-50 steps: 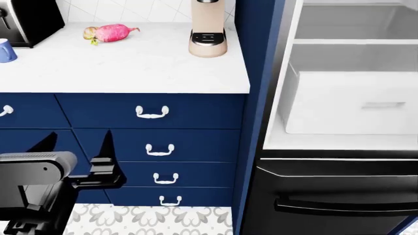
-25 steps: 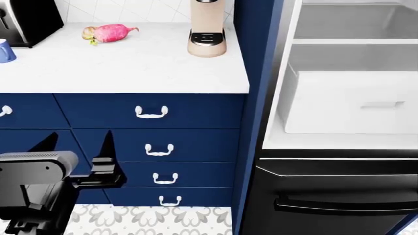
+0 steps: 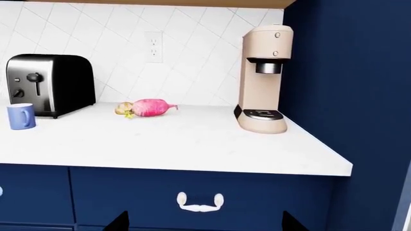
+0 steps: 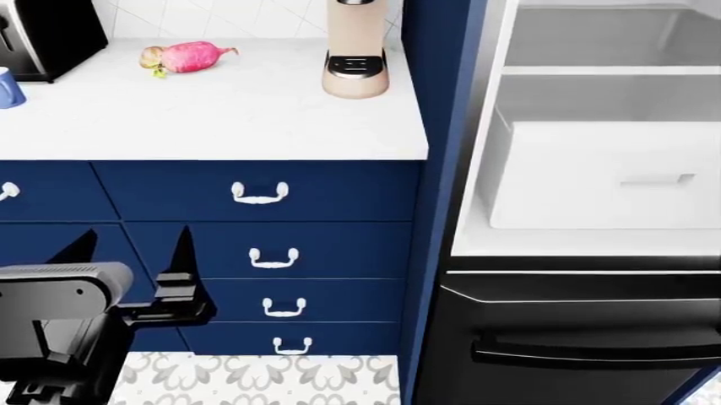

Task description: Open the fridge door

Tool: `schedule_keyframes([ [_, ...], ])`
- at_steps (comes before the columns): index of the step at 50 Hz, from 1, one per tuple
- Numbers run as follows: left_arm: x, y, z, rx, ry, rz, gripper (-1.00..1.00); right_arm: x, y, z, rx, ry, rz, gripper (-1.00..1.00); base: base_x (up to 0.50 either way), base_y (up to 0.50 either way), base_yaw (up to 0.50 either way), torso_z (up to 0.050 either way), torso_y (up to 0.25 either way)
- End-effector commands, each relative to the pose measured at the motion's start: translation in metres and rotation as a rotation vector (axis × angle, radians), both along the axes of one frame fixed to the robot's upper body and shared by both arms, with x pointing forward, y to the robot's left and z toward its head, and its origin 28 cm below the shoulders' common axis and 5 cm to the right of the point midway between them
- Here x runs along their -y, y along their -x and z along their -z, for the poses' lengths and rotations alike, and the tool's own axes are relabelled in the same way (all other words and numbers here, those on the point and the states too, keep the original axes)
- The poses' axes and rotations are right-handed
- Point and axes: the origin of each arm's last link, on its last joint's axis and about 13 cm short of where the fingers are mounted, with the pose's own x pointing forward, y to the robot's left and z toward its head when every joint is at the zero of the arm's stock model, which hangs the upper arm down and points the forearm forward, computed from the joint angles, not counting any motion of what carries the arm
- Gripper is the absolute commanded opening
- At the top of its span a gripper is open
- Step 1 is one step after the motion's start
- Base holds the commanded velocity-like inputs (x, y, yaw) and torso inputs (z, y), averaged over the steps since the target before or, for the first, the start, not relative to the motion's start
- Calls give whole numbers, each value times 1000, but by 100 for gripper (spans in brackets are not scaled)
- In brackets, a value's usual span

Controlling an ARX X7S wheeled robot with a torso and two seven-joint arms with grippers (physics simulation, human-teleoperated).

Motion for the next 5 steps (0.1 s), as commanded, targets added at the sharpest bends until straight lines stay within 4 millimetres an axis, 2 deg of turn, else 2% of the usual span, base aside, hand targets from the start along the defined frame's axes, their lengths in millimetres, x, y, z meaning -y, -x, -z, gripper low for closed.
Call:
schedule_keyframes([
  [1,0,0,1,-1,-1,0,100,-49,-72,-14,-245,160,-286,100,0,0,0,0,0],
  [2,0,0,1,-1,-1,1,100,-57,-74,-14,-282,192,-297,100,0,0,0,0,0],
  [5,0,0,1,-1,-1,1,100,-61,-74,-14,-276,195,-303,100,0,0,0,0,0],
])
